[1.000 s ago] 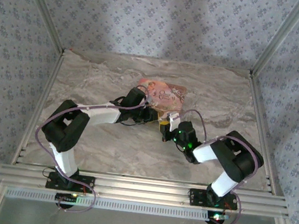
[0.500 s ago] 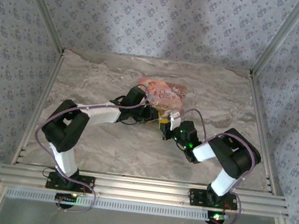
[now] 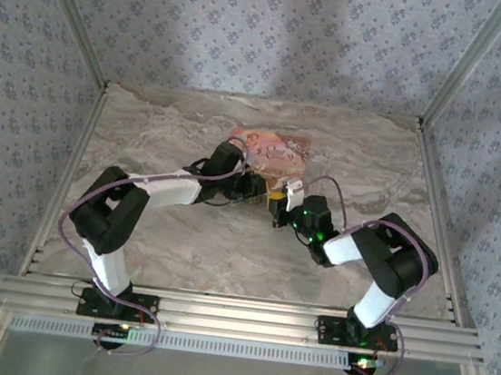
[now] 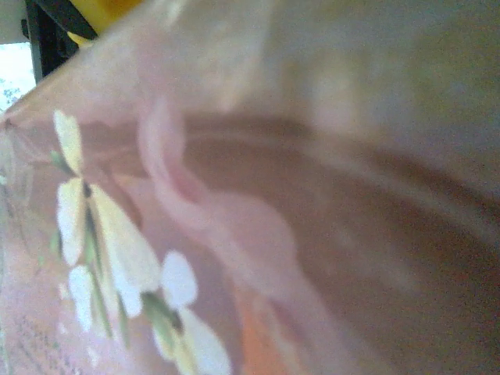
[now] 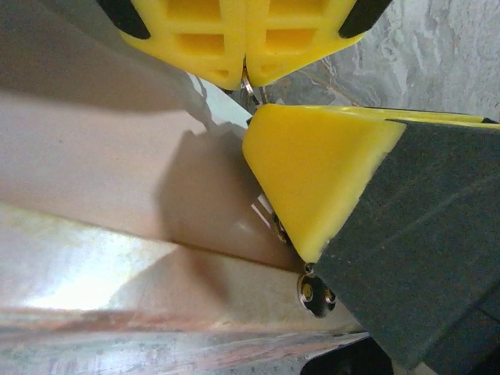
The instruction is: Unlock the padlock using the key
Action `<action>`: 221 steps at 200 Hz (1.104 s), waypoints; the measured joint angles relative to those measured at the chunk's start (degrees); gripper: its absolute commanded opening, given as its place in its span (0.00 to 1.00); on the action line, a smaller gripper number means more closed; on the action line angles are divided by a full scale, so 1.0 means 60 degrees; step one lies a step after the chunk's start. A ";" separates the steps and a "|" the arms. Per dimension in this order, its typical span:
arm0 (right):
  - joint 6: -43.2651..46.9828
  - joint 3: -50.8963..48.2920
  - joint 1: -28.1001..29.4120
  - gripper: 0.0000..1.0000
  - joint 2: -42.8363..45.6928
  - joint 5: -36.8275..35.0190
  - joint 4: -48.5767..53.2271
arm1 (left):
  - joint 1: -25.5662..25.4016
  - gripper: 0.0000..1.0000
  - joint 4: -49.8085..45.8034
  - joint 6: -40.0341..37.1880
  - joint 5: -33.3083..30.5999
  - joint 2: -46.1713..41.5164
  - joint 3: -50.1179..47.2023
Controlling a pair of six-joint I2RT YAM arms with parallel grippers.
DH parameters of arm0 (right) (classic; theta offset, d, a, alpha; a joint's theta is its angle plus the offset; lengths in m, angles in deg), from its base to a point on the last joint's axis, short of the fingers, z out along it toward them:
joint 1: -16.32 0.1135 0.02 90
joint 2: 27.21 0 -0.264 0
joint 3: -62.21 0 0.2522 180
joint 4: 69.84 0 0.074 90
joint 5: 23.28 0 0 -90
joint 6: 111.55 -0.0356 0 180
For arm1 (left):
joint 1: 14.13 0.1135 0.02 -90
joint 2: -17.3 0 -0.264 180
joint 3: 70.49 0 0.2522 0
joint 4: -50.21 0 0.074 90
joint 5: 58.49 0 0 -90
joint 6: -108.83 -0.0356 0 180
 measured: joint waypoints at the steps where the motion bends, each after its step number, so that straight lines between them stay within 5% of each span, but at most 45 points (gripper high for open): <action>1: 0.0000 0.0011 -0.0004 0.00 -0.0004 0.0000 0.0011 | 0.0004 0.10 0.0015 0.0007 0.0000 0.0000 0.0000; 98: -0.0674 0.0146 -0.0025 0.00 -0.0936 0.0153 -0.0248 | 0.0036 0.29 0.0095 -0.0047 -0.0186 0.0484 -0.0004; 151: -0.1239 0.0146 -0.0018 0.00 -0.1570 0.0160 -0.0397 | 0.0087 0.53 0.0255 0.0004 0.0055 0.0546 -0.0321; 179: -0.1694 0.0146 -0.0018 0.00 -0.1639 0.0182 -0.0441 | 0.0277 0.63 0.0321 -0.0073 0.0069 -0.0033 -0.0820; 221: -0.2914 0.0062 -0.0018 0.00 -0.1428 0.0404 -0.0291 | 0.0634 0.64 0.1632 0.0546 -0.0229 -0.1395 -0.2313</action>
